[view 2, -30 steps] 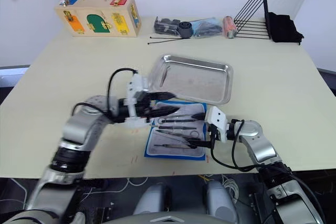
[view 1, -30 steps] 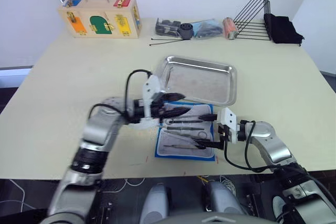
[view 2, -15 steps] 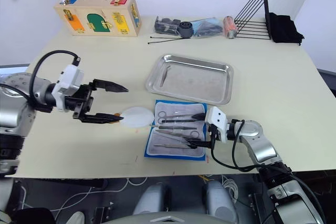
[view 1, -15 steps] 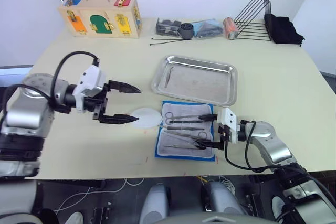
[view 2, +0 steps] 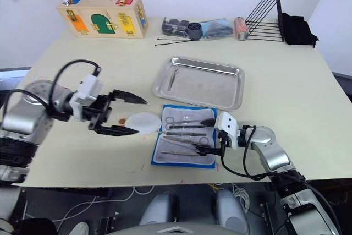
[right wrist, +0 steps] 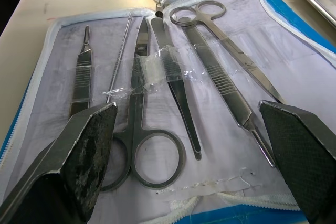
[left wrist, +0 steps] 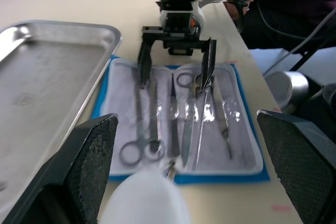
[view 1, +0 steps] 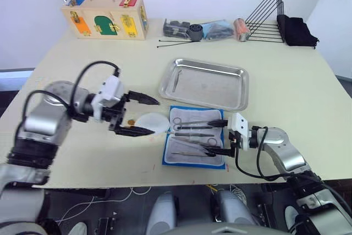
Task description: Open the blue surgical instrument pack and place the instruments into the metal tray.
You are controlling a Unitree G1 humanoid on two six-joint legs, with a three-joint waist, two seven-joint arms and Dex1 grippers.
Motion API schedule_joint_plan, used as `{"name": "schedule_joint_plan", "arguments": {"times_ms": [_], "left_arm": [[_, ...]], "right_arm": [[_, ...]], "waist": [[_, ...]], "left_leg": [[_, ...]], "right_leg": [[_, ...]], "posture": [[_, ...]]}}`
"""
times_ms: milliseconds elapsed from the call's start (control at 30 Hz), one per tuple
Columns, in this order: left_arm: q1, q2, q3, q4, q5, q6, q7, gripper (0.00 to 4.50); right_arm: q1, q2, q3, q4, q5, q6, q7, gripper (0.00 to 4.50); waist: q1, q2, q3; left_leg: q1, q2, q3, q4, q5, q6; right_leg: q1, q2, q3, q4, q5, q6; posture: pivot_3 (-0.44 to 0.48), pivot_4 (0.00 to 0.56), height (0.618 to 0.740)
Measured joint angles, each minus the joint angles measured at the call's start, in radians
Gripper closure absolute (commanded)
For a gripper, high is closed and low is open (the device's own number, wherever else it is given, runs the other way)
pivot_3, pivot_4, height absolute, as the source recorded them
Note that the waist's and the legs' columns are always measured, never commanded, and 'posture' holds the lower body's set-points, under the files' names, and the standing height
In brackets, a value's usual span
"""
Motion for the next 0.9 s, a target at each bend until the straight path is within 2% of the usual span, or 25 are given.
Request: {"name": "schedule_joint_plan", "arguments": {"times_ms": [67, 100, 233, 267, 367, 500, 833, 867, 900], "left_arm": [[0.018, -0.047, 0.000, -0.043, 0.021, 0.024, 0.057, 0.03], [0.027, -0.101, -0.003, -0.073, 0.048, 0.049, 0.125, 0.03], [0.029, -0.216, -0.011, -0.117, 0.136, 0.097, 0.302, 0.03], [0.030, -0.219, -0.012, -0.119, 0.138, 0.099, 0.308, 0.03], [0.038, -0.310, -0.025, -0.137, 0.185, 0.154, 0.425, 0.03], [0.043, -0.366, -0.053, -0.145, 0.244, 0.169, 0.479, 0.03], [0.060, -0.437, -0.073, -0.126, 0.312, 0.170, 0.527, 0.03], [0.067, -0.456, -0.073, -0.126, 0.312, 0.172, 0.534, 0.27], [0.068, -0.456, -0.074, -0.126, 0.312, 0.172, 0.534, 0.27]], "right_arm": [[0.000, -0.001, 0.000, 0.000, 0.000, 0.000, -0.001, 0.00], [0.001, -0.001, -0.001, 0.000, 0.000, 0.000, -0.002, 0.00], [0.002, -0.001, -0.001, -0.001, 0.000, 0.000, -0.006, 0.00], [0.002, -0.001, -0.001, -0.001, 0.000, 0.000, -0.006, 0.00], [0.002, -0.001, -0.001, -0.001, 0.000, 0.000, -0.007, 0.00], [0.000, -0.001, 0.000, 0.000, 0.000, 0.000, -0.007, 0.00], [-0.003, 0.000, 0.000, 0.005, 0.000, -0.002, -0.005, 0.00], [-0.003, 0.000, 0.000, 0.006, 0.000, -0.002, -0.005, 0.00], [-0.003, 0.000, 0.000, 0.006, 0.000, -0.002, -0.005, 0.00]], "waist": [[0.001, 0.000, 0.000], [0.001, 0.000, 0.000], [0.001, 0.000, 0.000], [0.001, 0.000, 0.000], [0.001, 0.000, 0.000], [0.001, 0.000, 0.000], [0.000, 0.000, -0.001], [0.000, 0.000, -0.001], [0.000, 0.000, -0.001]], "left_leg": [[0.000, 0.000, 0.000, 0.000, 0.000, 0.000], [0.000, 0.000, 0.000, 0.000, 0.000, 0.000], [0.000, 0.000, 0.000, 0.000, 0.000, 0.000], [0.000, 0.000, 0.000, 0.000, 0.000, 0.000], [0.000, 0.000, 0.000, 0.000, 0.000, 0.000], [0.000, 0.000, 0.000, 0.000, 0.000, 0.000], [0.000, -0.001, 0.000, 0.000, 0.000, 0.000], [0.000, -0.001, 0.000, 0.000, 0.000, 0.000], [0.000, -0.001, 0.000, 0.000, 0.000, 0.000]], "right_leg": [[0.000, 0.000, 0.000, 0.000, 0.000, 0.000], [0.000, 0.000, 0.000, 0.000, 0.000, 0.000], [0.000, 0.000, 0.000, 0.000, 0.000, 0.000], [0.000, 0.000, 0.000, 0.000, 0.000, 0.000], [0.000, 0.000, 0.000, 0.000, 0.000, 0.000], [0.000, 0.000, 0.001, 0.000, 0.000, 0.000], [0.001, 0.000, 0.000, 0.000, 0.000, 0.000], [0.001, 0.000, 0.000, 0.000, 0.000, 0.000], [0.001, 0.000, 0.000, 0.000, 0.000, 0.000]], "posture": [[0.000, 0.150, 0.740], [0.000, 0.150, 0.740], [0.000, 0.150, 0.740], [0.000, 0.150, 0.740], [0.000, 0.150, 0.740], [0.000, 0.150, 0.740], [0.000, 0.150, 0.740], [0.000, 0.150, 0.740], [0.000, 0.150, 0.740]]}}
